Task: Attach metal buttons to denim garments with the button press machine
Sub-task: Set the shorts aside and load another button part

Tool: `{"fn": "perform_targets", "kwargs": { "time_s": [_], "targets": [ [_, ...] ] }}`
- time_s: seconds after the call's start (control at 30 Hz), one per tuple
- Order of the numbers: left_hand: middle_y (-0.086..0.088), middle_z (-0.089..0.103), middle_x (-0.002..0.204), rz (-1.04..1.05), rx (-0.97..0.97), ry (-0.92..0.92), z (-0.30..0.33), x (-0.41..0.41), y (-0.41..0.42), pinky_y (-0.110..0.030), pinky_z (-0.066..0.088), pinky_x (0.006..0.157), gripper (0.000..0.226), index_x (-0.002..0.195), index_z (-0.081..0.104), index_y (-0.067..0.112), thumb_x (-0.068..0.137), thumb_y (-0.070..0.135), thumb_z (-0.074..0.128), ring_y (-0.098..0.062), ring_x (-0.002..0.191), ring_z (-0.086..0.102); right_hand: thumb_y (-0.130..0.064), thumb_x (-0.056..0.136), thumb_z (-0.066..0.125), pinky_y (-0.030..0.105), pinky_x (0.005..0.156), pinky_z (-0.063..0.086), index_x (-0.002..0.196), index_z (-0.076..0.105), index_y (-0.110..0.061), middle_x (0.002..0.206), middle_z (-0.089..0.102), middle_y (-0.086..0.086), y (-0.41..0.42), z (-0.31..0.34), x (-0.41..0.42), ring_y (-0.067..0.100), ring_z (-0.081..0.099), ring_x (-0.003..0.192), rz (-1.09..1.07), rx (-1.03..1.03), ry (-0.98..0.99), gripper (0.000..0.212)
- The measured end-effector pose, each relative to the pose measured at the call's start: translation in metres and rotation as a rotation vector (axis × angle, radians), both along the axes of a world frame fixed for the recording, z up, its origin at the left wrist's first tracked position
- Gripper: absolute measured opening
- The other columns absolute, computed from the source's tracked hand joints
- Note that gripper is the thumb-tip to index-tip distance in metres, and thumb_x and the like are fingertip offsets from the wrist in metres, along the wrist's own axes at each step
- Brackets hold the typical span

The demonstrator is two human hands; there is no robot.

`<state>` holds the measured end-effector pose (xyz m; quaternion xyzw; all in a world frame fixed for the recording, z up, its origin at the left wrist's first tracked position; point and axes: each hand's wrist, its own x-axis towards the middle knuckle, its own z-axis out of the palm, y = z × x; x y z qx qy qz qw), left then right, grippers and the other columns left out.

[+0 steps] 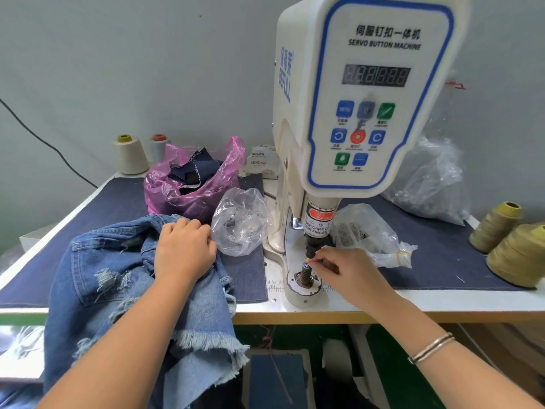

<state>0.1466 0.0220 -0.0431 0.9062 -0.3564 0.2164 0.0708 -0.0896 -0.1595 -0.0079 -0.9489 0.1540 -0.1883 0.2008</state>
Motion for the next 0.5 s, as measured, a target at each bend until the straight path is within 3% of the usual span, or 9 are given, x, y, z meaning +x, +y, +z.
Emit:
{"fn": "perform_targets", "kwargs": {
  "time_s": [0.23,0.37,0.5],
  "targets": [
    [0.001,0.061,0.075,-0.009,-0.014,-0.016,-0.0004,-0.0003,0.0002,-0.037,0.037,0.08,0.015,0.076,0.067,0.014,0.082,0.022,0.056,-0.023,0.077,0.052,-0.027,0.091,0.062,0.013,0.061,0.043,0.105,0.071,-0.018,0.077,0.071,0.0,0.0011,-0.0009,-0.0003,0.009,0.06,0.065,0.009,0.083,-0.015,0.019],
    [0.0,0.061,0.074,-0.009,-0.015,-0.023,-0.0008,-0.0003,0.0002,-0.038,0.038,0.079,0.014,0.076,0.067,0.013,0.081,0.021,0.058,-0.024,0.077,0.052,-0.029,0.091,0.061,0.014,0.062,0.042,0.107,0.071,-0.018,0.083,0.072,-0.001,-0.0016,0.0008,-0.0009,0.003,0.055,0.064,0.031,0.029,0.004,0.021],
    [0.0,0.061,0.074,-0.011,-0.019,-0.027,-0.0011,0.0005,0.0001,-0.038,0.037,0.079,0.013,0.076,0.067,0.013,0.081,0.021,0.058,-0.024,0.077,0.052,-0.028,0.09,0.063,0.025,0.068,0.052,0.105,0.073,-0.018,0.088,0.074,0.0,-0.0035,-0.0003,-0.0004,0.009,0.063,0.071,0.038,0.06,-0.026,0.021]
  ]
}}
